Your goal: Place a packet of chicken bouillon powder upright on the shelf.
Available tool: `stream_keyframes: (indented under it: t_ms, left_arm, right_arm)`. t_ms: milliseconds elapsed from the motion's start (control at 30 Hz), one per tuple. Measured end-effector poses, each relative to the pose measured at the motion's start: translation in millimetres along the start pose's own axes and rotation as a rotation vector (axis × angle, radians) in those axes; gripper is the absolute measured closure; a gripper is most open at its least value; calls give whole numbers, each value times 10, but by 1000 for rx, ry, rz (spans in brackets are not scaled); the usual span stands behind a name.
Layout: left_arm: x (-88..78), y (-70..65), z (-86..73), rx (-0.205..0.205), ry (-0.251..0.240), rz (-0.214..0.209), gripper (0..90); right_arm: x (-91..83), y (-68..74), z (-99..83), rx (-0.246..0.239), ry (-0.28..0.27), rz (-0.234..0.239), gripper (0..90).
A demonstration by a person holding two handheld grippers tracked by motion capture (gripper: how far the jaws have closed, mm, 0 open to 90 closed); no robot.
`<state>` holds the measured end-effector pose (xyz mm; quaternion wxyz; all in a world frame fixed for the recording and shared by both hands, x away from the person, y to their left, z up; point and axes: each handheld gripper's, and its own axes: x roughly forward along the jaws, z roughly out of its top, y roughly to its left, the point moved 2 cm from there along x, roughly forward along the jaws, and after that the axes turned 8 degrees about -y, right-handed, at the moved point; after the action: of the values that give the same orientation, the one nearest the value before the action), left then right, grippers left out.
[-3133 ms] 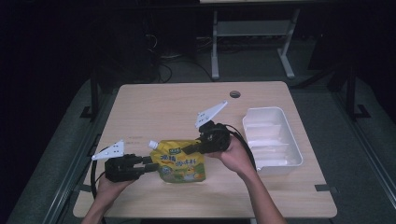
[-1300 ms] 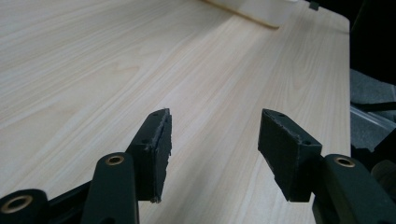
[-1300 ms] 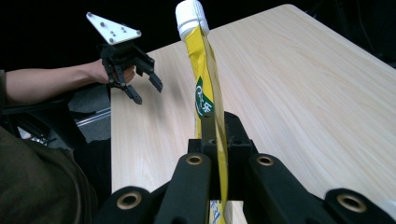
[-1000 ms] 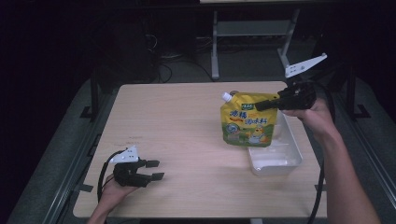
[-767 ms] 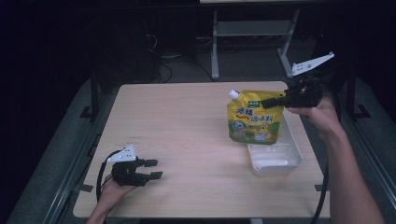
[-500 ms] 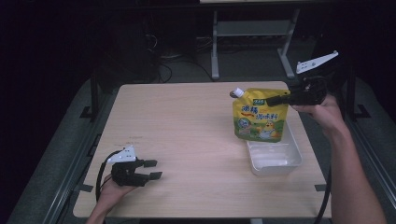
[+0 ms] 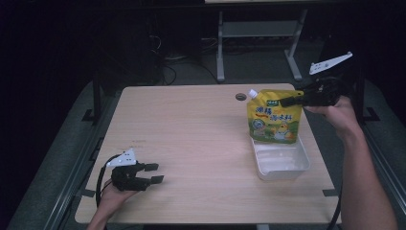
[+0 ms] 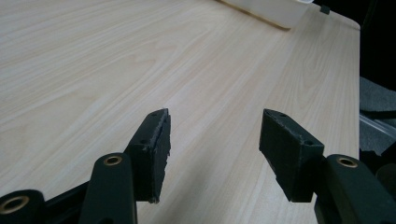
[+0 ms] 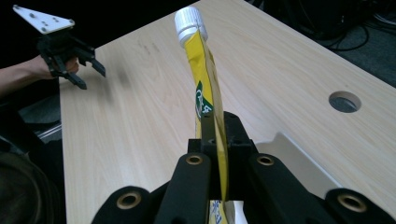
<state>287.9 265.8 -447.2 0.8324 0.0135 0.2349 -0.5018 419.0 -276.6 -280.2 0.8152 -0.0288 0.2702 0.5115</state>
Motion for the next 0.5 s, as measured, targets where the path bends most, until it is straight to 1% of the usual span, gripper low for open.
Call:
stream_keyframes:
  t_ms: [200,333,400,500]
  left_arm:
    - [-26,16,-8,-7,-8,4,428]
    - [-14,15,-17,-13,-4,1,428]
    - [4,0,-19,-6,4,-7,430]
    - [11,-11,-15,-7,2,-8,430]
  right_arm:
    - [-2,-86,-69,5,11,-14,892]
    - [-17,-145,-125,20,-1,-34,892]
    - [-19,-166,-147,22,-15,-38,892]
    - [4,-194,-180,25,-18,-44,892]
